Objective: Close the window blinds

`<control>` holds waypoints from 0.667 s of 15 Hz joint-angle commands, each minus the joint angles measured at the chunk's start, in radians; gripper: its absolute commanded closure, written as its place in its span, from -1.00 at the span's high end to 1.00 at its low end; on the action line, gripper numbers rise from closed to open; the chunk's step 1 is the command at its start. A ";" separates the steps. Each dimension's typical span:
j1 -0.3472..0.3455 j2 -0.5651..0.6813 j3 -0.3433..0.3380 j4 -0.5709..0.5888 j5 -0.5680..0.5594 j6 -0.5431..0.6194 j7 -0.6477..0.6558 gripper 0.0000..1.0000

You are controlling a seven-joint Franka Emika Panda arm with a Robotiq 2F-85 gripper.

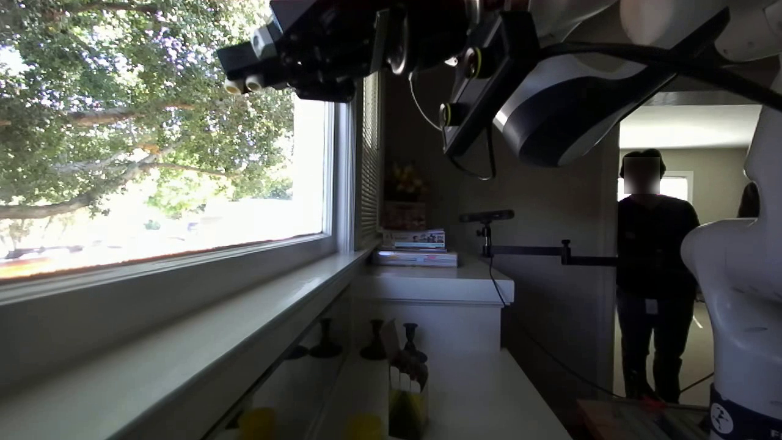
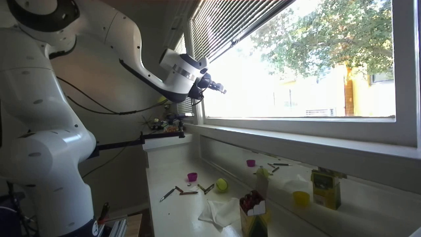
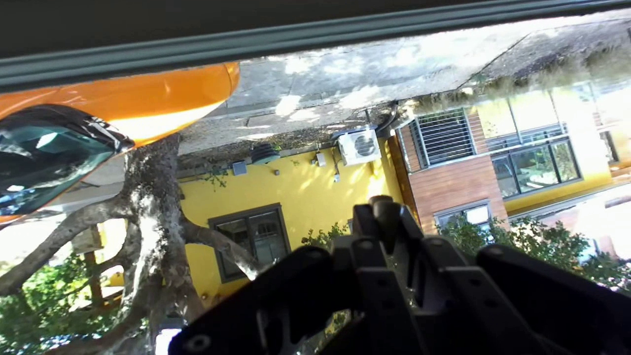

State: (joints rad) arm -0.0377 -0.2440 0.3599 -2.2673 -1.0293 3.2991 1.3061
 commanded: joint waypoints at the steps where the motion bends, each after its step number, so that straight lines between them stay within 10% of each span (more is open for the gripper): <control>1: 0.023 0.069 0.108 0.001 0.007 -0.051 0.032 -0.93; 10: -0.025 0.165 0.253 0.052 -0.043 -0.157 0.079 -0.93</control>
State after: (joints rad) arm -0.0607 -0.1826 0.5271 -2.2436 -1.0336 3.1684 1.3286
